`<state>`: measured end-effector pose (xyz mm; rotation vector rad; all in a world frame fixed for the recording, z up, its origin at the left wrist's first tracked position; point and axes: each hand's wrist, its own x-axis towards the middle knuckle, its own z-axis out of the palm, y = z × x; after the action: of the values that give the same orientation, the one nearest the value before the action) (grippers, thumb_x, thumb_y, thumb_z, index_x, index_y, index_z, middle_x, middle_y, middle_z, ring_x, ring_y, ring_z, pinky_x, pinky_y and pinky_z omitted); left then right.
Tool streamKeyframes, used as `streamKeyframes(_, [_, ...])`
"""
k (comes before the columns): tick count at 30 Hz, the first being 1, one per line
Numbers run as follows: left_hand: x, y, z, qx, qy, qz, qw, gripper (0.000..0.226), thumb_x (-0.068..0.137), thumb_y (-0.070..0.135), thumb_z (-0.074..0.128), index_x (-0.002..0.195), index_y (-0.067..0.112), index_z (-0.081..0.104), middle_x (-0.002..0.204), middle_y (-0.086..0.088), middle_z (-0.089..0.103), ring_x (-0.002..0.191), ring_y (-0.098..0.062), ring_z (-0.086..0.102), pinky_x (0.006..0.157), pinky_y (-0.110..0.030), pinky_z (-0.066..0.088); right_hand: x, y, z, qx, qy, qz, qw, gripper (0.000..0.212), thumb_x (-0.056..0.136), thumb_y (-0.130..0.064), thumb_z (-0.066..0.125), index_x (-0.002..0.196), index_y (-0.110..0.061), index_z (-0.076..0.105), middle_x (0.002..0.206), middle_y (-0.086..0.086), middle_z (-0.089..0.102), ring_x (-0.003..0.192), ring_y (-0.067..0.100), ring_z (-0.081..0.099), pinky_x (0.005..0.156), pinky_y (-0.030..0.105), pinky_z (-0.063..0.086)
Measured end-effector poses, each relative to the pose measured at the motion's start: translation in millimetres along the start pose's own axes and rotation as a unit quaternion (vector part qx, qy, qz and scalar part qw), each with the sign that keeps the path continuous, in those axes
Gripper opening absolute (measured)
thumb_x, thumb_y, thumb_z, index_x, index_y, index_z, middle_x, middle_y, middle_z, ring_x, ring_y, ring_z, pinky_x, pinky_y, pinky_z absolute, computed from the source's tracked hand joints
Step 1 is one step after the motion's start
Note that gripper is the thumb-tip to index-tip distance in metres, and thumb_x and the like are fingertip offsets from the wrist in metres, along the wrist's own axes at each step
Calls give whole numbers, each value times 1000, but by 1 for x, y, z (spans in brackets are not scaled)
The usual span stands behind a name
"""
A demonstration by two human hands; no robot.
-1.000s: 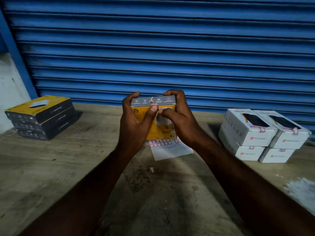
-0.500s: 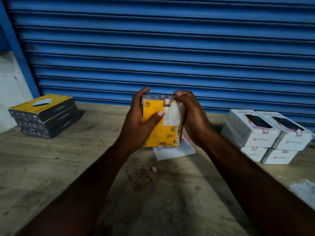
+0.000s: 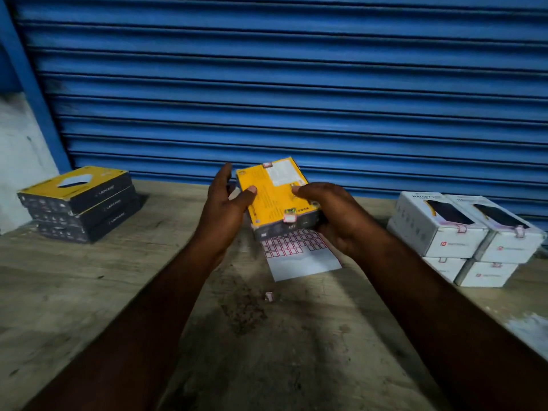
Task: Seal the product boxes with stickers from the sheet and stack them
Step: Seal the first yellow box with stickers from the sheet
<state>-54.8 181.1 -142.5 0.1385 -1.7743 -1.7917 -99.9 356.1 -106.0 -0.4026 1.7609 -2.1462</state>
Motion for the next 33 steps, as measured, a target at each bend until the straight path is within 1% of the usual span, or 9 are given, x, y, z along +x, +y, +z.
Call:
streamKeyframes(2, [-1,-1,-3,43,-31,44,998,50,93,25,67,137,41,49,153,5,42,140,-12,39,113,-49,41,0,-3,-2,46,10,27,999,7,93,-9,61,95,-5,66,82,11,75,68,20,72,64,31,60])
streamKeyframes(5, [-5,-1,-1,81,-100,103,986,50,83,40,66,132,36,59,150,9,46,140,-13,42,114,-53,37,-1,-7,-4,100,32,43,994,13,93,-8,59,104,-2,63,88,15,73,73,24,71,64,33,61])
streamKeyframes(8, [-11,0,4,114,-144,147,972,49,82,35,69,130,30,58,156,3,37,144,-4,34,115,-29,38,-5,-10,-3,141,35,43,988,11,96,-5,53,103,1,59,89,20,69,75,27,68,60,35,61])
streamKeyframes(12, [-12,-6,-1,164,-164,214,949,62,75,34,81,131,27,56,157,8,35,145,-7,35,112,-50,41,-10,-14,-2,136,41,47,989,4,96,-4,52,96,0,55,88,22,64,77,28,66,57,36,60])
streamKeyframes(15, [-12,-4,-2,189,-130,255,939,53,75,22,80,123,15,59,151,3,46,140,-7,43,106,-50,47,-10,-15,0,126,41,43,990,6,97,-4,50,95,0,54,87,21,63,76,27,66,57,36,60])
streamKeyframes(22, [-13,5,-5,201,-67,317,924,48,77,3,82,118,14,59,132,4,60,127,1,52,102,-36,51,-4,-11,-1,-200,42,-84,975,30,99,-33,50,119,-13,58,102,0,64,94,14,62,83,33,49])
streamKeyframes(26, [-13,6,-4,193,-51,315,928,45,78,5,81,117,10,61,128,3,64,120,-1,58,97,-32,53,-4,-13,-4,-277,51,-216,935,34,100,-29,53,131,-20,58,125,-6,59,103,5,59,79,9,46])
streamKeyframes(29, [-14,6,-4,179,-41,289,940,43,80,8,81,117,11,62,119,6,67,109,-2,63,92,-28,55,-5,-11,-5,-305,-24,-250,919,27,96,-26,61,122,-21,63,119,-6,65,106,7,62,89,21,50])
streamKeyframes(33, [-14,8,-5,178,-42,294,938,42,79,9,81,116,13,62,116,7,68,107,-3,65,90,-24,54,-4,-10,-8,-357,-18,-284,890,23,89,-24,70,112,-21,66,110,-7,68,101,5,63,87,26,54])
